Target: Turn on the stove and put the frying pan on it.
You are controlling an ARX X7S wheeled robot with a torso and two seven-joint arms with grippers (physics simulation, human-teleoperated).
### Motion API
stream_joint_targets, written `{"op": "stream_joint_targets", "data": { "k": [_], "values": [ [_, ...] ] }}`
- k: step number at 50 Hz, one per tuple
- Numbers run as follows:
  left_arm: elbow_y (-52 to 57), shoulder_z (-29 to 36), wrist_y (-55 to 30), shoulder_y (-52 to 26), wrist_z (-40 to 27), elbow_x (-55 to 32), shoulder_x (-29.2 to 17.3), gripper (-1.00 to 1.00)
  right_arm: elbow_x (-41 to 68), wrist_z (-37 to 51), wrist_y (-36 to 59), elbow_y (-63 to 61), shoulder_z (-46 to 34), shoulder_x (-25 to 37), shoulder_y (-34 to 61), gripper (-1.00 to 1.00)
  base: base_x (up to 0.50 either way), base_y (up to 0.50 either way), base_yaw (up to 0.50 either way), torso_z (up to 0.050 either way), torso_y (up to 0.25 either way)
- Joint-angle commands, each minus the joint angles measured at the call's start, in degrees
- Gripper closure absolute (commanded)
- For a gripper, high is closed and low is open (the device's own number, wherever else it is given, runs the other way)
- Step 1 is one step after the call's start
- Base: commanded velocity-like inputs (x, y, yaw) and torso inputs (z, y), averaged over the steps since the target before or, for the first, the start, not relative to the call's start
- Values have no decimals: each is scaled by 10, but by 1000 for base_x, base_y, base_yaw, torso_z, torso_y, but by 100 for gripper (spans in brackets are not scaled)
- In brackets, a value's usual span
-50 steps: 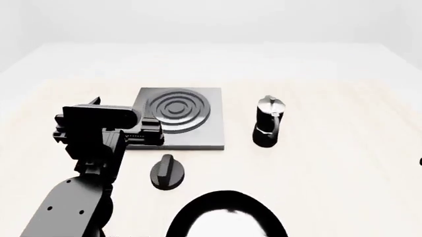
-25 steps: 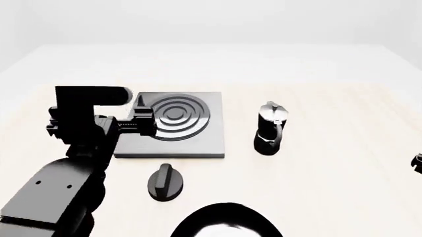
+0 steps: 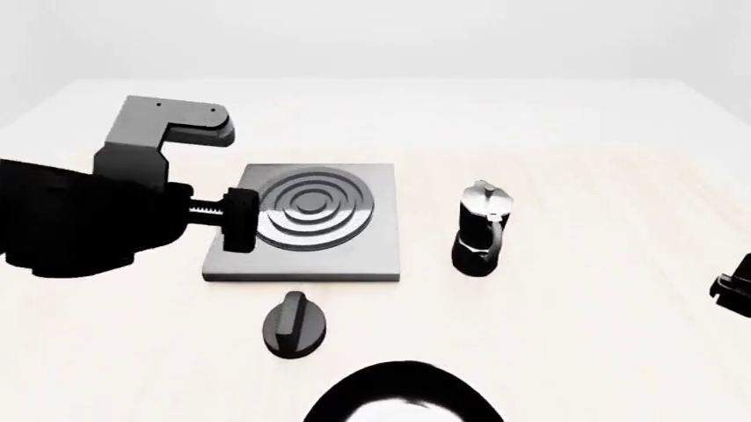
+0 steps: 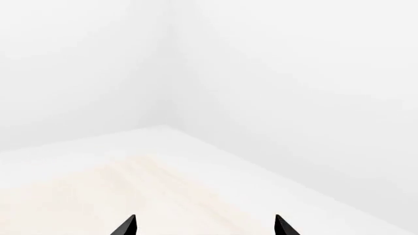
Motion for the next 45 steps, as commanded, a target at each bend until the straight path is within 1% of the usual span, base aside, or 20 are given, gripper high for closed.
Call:
{"op": "stream_joint_targets", "data": {
  "k": [1,6,9,14,16,31,38,45],
  "values": [
    [-78,40,-31,-33,-25,-109,-35,-100,3,-1,-2,3,-4,0,-3,-100,0,0,0,0,0],
    [-86,45,-35,-31,-7,-107,-39,-100,4,-1,-2,4,-7,0,-3,-100,0,0,0,0,0],
    [-100,39,-43,-21,32,-108,-39,-100,4,-1,-7,8,-7,-1,-6,-100,0,0,0,0,0],
    [-118,18,-44,-9,113,-61,-39,-100,4,0,-3,6,-9,1,-4,-100,0,0,0,0,0],
    [-124,14,-40,-1,156,-22,-39,-100,4,1,-3,7,-11,1,-4,-100,0,0,0,0,0],
    [-145,38,10,39,288,98,-23,-100,7,2,1,4,-11,2,-1,-100,0,0,0,0,0],
    [-156,60,23,58,313,130,-13,-100,8,3,1,5,-12,3,0,-100,0,0,0,0,0],
    [-158,71,24,67,315,136,-13,-100,8,4,0,5,-13,3,0,-100,0,0,0,0,0]
  ]
}}
